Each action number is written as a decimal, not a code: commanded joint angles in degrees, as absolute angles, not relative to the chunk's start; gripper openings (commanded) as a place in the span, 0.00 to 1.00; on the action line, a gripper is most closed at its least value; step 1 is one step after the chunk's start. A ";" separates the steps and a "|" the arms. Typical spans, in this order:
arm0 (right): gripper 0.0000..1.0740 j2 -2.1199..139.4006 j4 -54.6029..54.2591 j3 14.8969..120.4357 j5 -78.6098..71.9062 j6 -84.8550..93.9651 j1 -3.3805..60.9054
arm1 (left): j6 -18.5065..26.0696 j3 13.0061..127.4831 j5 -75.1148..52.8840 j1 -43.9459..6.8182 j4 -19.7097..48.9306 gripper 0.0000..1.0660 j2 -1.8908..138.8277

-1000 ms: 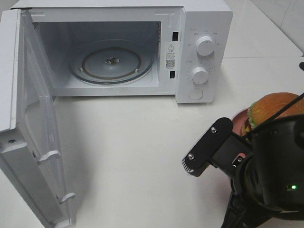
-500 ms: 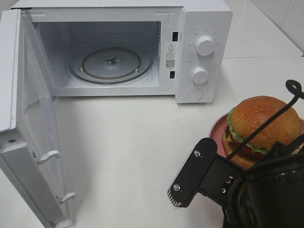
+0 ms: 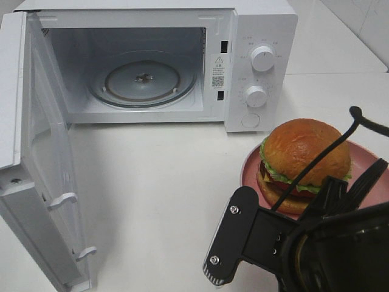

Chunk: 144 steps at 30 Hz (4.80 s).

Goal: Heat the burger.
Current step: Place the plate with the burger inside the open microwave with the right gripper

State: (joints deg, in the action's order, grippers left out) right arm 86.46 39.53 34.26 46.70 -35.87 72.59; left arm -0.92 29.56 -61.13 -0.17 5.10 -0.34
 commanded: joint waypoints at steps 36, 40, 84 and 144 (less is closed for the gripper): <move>0.01 85.94 48.70 35.41 30.60 -2.18 72.82 | -0.97 29.56 -61.19 -0.11 5.67 0.94 -1.32; 0.01 85.94 48.64 35.41 29.05 -1.83 72.59 | -0.97 29.56 -61.19 -0.11 5.67 0.94 -1.32; 0.00 86.00 1.95 38.04 8.31 80.21 43.60 | -0.97 29.56 -61.19 -0.11 5.67 0.94 -1.32; 0.00 106.05 1.09 63.31 8.94 78.44 42.06 | -0.97 29.56 -61.19 -0.11 5.67 0.94 -1.32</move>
